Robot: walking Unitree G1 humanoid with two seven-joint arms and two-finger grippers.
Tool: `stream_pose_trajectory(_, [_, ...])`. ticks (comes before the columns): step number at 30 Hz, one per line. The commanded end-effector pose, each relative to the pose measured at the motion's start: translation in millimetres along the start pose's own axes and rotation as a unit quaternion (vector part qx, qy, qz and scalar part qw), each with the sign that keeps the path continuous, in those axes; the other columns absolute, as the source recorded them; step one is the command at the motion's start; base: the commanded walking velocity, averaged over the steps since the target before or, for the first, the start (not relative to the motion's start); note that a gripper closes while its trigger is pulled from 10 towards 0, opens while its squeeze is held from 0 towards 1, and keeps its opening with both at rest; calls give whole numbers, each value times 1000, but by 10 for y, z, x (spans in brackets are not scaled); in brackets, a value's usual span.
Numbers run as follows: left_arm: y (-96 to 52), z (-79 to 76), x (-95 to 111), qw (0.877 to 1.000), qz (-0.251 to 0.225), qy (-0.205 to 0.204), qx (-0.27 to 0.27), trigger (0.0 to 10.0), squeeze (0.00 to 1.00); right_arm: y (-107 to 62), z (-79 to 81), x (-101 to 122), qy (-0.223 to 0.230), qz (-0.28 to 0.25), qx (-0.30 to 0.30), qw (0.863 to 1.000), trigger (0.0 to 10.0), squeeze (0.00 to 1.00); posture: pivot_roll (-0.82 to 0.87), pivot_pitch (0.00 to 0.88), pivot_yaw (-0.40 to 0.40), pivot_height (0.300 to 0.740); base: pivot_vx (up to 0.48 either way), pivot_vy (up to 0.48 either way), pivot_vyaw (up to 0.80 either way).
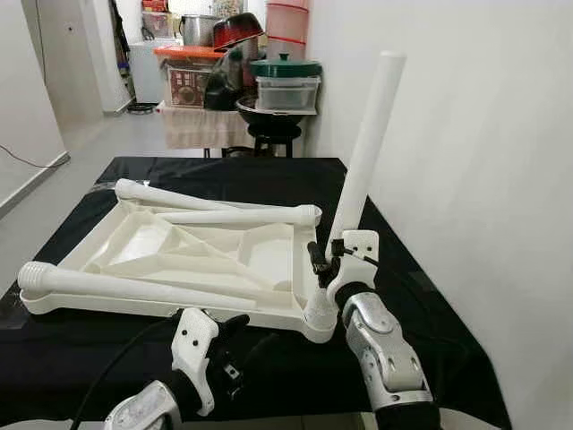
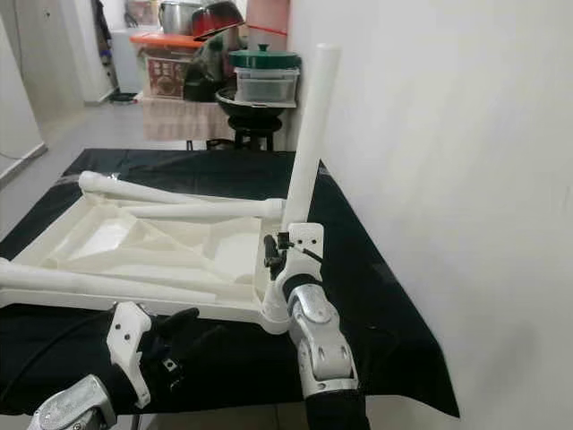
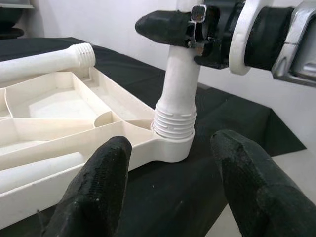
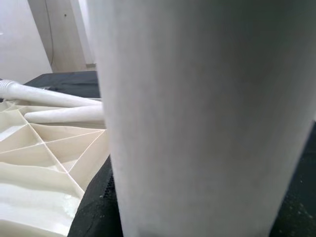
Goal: Building children table
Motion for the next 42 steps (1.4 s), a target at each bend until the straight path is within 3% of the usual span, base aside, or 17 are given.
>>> stream_pose_trajectory(1, [23, 8, 32, 1000, -8, 8, -1, 10000, 0, -14, -29, -86, -6, 20, 2, 1000, 3020, 0, 60, 0, -56, 740, 0, 0, 0])
stream_pose_trajectory(2, [29, 7, 28, 1000, -10, 9, -3, 10000, 0, 21, -11, -9, -4, 3, 20, 1000, 1608, 0, 62, 0, -57, 740, 0, 0, 0])
stream_pose_trajectory(5, [32, 5, 20, 1000, -11, 10, -4, 10000, 0, 102, 0, 197, 18, -41, 47, 998, 2627, 0, 65, 0, -57, 740, 0, 0, 0])
stream_pose_trajectory(10, [28, -8, 8, 1000, -13, 12, -6, 10000, 0, 192, -34, 469, 37, -90, 68, 993, 3451, 0, 66, 0, -57, 740, 0, 0, 0])
stream_pose_trajectory(23, [8, -68, 1, 1000, -14, 10, -11, 10000, 0, 327, -4, 690, 29, -112, 104, 988, 3647, 0, 79, 0, -63, 740, 0, 0, 0])
stream_pose_trajectory(24, [7, -65, 6, 1000, -14, 9, -9, 10000, 0, 313, 28, 723, 42, -118, 121, 985, 4627, 0, 79, 0, -62, 740, 0, 0, 0])
stream_pose_trajectory(26, [12, -45, 22, 1000, -18, 7, -2, 10000, 0, 296, 57, 758, 56, -125, 138, 981, 4941, 0, 79, 0, -63, 740, 0, 0, 0])
stream_pose_trajectory(27, [22, -16, 39, 1000, -22, 6, 6, 10000, 0, 273, 84, 794, 68, -132, 155, 977, 10000, 0, 74, 0, -62, 740, 0, 0, 0])
stream_pose_trajectory(34, [84, 45, 73, 999, -31, 5, 20, 10000, 0, 216, 120, 866, 82, -147, 187, 968, 10000, 0, 63, 0, -57, 740, 0, 0, 0])
stream_pose_trajectory(42, [154, 99, 110, 999, -38, 13, 34, 10000, 0, 197, 104, 838, 75, -147, 192, 967, 10000, 0, 53, 0, -54, 740, 0, 0, 0])
Point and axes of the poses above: a point about 5 cm out from each wrist's last joint towards the gripper, its own y axis pointing out of the wrist towards the gripper, its own x axis along the axis of the wrist's last joint, z = x × y, the point moved 4 cm from there along y, pointing out of the wrist towards the gripper, and after that the axes turned 3 degrees about y, right-handed, at the moved point
